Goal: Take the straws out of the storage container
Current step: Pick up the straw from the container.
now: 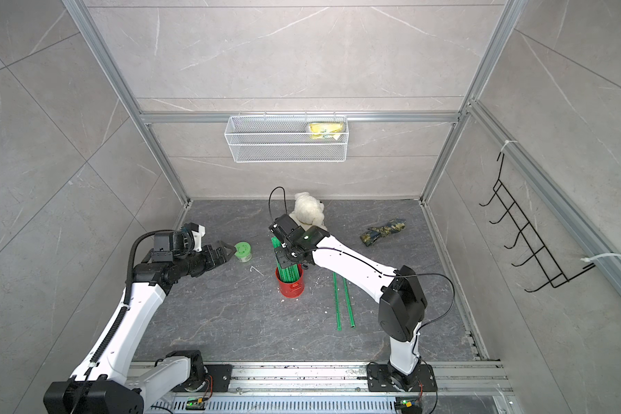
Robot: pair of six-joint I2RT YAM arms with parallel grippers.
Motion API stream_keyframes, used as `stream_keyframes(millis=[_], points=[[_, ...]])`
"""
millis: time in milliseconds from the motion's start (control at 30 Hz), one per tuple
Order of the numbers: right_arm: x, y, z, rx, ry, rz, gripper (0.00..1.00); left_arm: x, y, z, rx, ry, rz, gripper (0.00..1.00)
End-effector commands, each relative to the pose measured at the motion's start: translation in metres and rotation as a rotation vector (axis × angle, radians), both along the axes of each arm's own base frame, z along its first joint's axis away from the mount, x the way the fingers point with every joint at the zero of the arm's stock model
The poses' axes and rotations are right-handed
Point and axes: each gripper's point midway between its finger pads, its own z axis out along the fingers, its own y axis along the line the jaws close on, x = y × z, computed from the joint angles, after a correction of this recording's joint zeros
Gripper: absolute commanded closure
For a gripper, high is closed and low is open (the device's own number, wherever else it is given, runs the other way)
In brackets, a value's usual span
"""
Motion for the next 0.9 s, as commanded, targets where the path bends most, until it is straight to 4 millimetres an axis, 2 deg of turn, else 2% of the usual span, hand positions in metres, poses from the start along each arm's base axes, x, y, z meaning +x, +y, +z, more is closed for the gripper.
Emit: stream_keyframes(millis=[0,633,867], points=[[-0.008,-0.012,0.011,-0.016,-0.015,0.003,0.91,0.001,-0.005,0.018,-0.009,-0.045,-0.04,0.0],[-0.021,-0.02,0.074,0.066,-0.063,0.027,0.92,0.001,-0.006,0.018,-0.01,-0.043,-0.042,0.0],[-0.027,-0.027,0.11,0.092,-0.093,0.037,0.93,0.001,-0.006,0.019,-0.011,-0.044,-0.042,0.0]])
